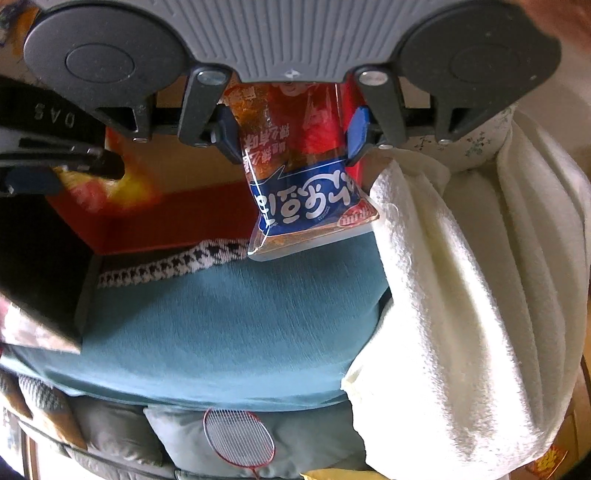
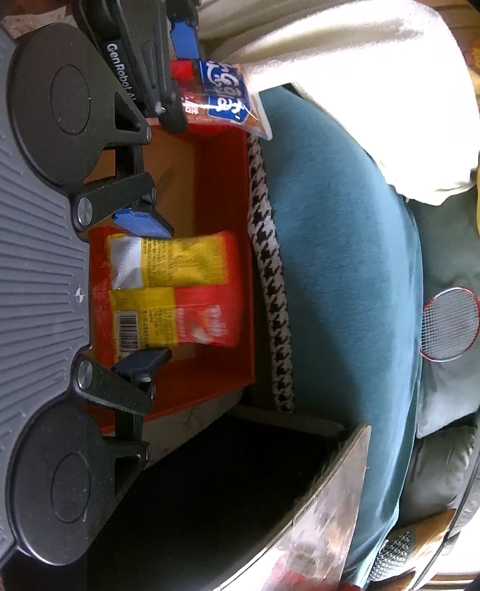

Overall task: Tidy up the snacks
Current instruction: 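Lower the packets into the red box and open both grippers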

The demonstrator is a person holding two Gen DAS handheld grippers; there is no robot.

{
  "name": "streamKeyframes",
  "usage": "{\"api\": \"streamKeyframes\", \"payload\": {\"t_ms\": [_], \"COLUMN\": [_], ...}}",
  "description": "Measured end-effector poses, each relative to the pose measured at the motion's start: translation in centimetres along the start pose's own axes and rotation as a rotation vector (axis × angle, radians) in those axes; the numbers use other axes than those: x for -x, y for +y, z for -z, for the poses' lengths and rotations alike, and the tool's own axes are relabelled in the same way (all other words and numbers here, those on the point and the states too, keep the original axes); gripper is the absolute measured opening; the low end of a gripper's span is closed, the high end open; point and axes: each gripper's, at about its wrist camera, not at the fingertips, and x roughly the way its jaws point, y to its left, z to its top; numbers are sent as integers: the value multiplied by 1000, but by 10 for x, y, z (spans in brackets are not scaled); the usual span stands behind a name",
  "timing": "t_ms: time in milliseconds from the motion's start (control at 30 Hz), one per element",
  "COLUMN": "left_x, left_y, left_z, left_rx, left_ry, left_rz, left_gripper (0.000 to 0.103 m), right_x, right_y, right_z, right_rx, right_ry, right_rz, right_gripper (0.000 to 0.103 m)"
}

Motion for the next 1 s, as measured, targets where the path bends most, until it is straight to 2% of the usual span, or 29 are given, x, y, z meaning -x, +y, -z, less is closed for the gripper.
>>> {"api": "streamKeyframes", "payload": {"t_ms": [33,67,600,1000], "left_x": [0,0,8,32], "left_y": [-1,-2,4,18], "left_z": [1,1,-1,3], "left_rx": [-7,-10,-5,5], "left_ry": [3,6,-6,-19], "left_rz": [-3,-2,5,26], "left_gripper": [52,53,57,60], "right_x": [0,2,14,33], "right_y": [0,0,5,17], "right_z": [0,0,-1,1], "right_rx": [2,2,13,37], "right_ry": [1,-7,-23,-29], "right_rz": [1,3,-4,-17], "right_gripper": [78,79,83,84]}}
